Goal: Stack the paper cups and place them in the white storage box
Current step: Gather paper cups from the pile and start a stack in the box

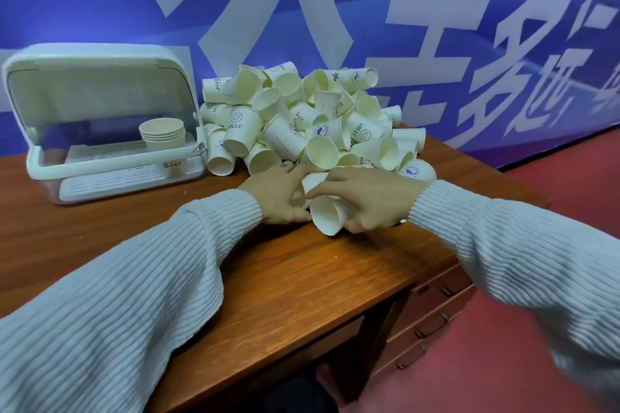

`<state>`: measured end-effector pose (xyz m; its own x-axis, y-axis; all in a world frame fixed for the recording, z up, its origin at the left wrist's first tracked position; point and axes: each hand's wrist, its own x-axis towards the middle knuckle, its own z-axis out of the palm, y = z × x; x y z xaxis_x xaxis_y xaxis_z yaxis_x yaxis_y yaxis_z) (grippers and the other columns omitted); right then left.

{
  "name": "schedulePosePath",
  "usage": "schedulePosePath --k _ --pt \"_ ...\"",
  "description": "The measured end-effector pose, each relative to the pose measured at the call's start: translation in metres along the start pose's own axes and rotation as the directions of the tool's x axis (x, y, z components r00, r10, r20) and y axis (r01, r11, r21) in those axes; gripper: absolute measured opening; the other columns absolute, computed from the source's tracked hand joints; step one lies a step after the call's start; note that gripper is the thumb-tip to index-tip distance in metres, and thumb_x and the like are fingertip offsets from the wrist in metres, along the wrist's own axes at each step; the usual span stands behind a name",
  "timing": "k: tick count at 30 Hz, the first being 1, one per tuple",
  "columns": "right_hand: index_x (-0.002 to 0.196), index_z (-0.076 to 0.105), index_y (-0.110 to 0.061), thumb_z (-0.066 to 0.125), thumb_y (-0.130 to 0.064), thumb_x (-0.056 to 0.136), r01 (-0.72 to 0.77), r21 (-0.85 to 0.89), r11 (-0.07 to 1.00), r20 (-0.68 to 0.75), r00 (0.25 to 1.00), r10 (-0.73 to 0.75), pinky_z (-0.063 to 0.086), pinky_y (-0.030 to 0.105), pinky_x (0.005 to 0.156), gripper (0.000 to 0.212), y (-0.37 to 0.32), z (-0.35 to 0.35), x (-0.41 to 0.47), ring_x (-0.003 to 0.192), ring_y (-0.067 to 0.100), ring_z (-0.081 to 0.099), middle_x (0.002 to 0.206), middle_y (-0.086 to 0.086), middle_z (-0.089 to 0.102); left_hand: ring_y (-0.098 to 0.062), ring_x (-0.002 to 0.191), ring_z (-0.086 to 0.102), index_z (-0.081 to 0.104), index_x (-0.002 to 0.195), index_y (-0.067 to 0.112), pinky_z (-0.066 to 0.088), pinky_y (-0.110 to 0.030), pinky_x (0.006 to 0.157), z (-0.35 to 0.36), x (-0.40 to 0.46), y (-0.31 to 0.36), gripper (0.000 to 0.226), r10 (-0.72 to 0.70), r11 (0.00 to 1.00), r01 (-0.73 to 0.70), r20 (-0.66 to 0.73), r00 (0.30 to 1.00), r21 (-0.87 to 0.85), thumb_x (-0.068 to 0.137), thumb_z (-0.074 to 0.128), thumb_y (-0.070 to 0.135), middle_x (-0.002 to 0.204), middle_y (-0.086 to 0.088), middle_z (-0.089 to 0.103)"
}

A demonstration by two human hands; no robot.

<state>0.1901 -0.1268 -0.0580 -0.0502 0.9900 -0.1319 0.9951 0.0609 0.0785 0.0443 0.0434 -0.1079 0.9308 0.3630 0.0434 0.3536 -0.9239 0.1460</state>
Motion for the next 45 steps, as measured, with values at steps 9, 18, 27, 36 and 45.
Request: schedulePosePath --k 9,18,27,36,45 --pt "0.151 0.036 -0.048 0.079 -0.037 0.08 -0.005 0.314 0.95 -0.237 0.968 0.084 0.048 0.035 0.099 0.084 0.004 -0.031 0.009 0.119 0.011 0.052 0.136 -0.008 0.052 -0.024 0.086 0.061 0.031 0.133 0.025 0.048 -0.035 0.07 -0.045 -0.04 -0.025 0.073 -0.271 0.931 0.185 -0.255 0.928 -0.314 0.076 0.076 0.039 0.104 -0.002 0.057" --pt "0.148 0.05 -0.038 0.077 -0.038 0.089 0.211 0.618 0.757 -0.584 0.769 0.262 0.045 0.029 0.106 0.065 -0.049 -0.066 0.105 0.122 0.003 0.053 0.142 -0.019 0.055 -0.031 0.126 0.053 0.038 0.148 0.023 0.045 -0.048 0.104 -0.105 -0.115 -0.107 0.081 -0.497 0.867 0.321 -0.605 0.622 -0.382 0.077 0.059 0.059 0.142 -0.007 0.046" --pt "0.153 0.044 -0.024 0.075 -0.041 0.085 0.217 0.673 0.707 -0.582 0.745 0.325 0.044 0.037 0.108 0.077 -0.11 -0.081 0.227 0.13 0.02 0.053 0.144 0.004 0.055 -0.03 0.128 0.052 0.048 0.142 0.02 0.044 -0.051 0.106 -0.104 -0.137 -0.15 0.08 -0.683 0.729 0.439 -0.597 0.42 -0.526 0.078 0.063 0.065 0.139 -0.007 0.054" --pt "0.159 0.036 -0.023 0.065 -0.048 0.09 0.053 0.486 0.872 -0.486 0.846 0.219 0.042 0.041 0.109 0.078 -0.112 -0.07 0.275 0.137 0.028 0.049 0.153 0.01 0.046 -0.029 0.125 0.055 0.042 0.148 0.023 0.044 -0.042 0.1 -0.088 -0.133 -0.164 0.076 -0.672 0.741 0.408 -0.595 0.442 -0.533 0.086 0.067 0.058 0.145 -0.004 0.045" --pt "0.157 0.035 -0.033 0.032 -0.065 0.095 -0.053 0.22 0.974 -0.244 0.964 0.108 0.043 0.051 0.11 0.07 -0.12 -0.06 0.292 0.142 0.031 0.045 0.162 0.006 0.037 -0.03 0.128 0.052 0.038 0.152 0.021 0.041 -0.041 0.102 -0.084 -0.125 -0.167 0.076 -0.677 0.736 0.419 -0.596 0.432 -0.532 0.09 0.066 0.055 0.149 -0.007 0.042"
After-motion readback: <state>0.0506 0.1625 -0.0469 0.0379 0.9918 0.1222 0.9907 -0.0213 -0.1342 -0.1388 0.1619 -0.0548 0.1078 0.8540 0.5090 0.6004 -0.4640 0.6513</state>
